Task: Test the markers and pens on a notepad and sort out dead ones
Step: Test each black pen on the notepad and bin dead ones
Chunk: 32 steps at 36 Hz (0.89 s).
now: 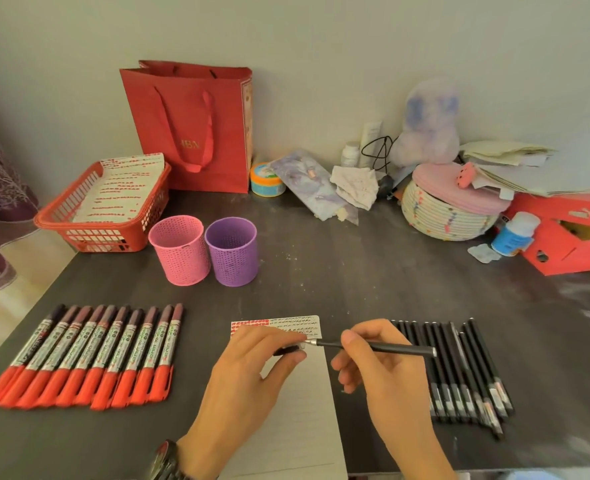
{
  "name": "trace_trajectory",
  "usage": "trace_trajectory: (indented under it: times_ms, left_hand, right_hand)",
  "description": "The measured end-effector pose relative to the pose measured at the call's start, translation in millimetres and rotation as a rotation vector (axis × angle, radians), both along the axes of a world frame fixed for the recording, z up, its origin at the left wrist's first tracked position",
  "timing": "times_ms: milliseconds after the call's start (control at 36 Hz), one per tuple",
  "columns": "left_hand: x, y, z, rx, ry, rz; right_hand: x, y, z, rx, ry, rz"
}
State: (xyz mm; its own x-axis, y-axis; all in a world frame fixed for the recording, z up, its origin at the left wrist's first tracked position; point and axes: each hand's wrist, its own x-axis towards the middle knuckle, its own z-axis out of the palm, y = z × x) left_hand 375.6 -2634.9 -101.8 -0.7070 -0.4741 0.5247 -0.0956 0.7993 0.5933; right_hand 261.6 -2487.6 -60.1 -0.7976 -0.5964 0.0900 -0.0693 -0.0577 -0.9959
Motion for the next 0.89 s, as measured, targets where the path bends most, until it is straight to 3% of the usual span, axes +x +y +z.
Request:
trace_trajectory:
  times_ms: [278, 472, 583, 694, 750, 889]
  left_hand:
    - [-2, 4, 8, -0.192, -0.059, -0.103]
    - [-21, 33, 19, -0.19, -0.049, -0.148]
    - [-43, 58, 24, -0.115, -0.279, -0.214]
    - [-77, 77, 17, 0.001, -0.52, -0.133]
    - [-94, 84, 18, -0.043, -0.61, -0.026]
    - [-139, 103, 16, -0.199, -0.873, 0.158]
  right_hand:
    - [-3, 6, 1, 0.051, 0.028, 0.006]
    - [-1, 24, -2, 0.04, 0.04, -0.014]
    - [-23, 53, -6, 0.091, -0.008, -0.124]
    - [-85, 96, -19, 0.327, -0.029, -0.217]
    - [-118, 118, -21, 0.452, -0.079, -0.293]
    - [-158, 134, -12, 1.159, 0.184, -0.22]
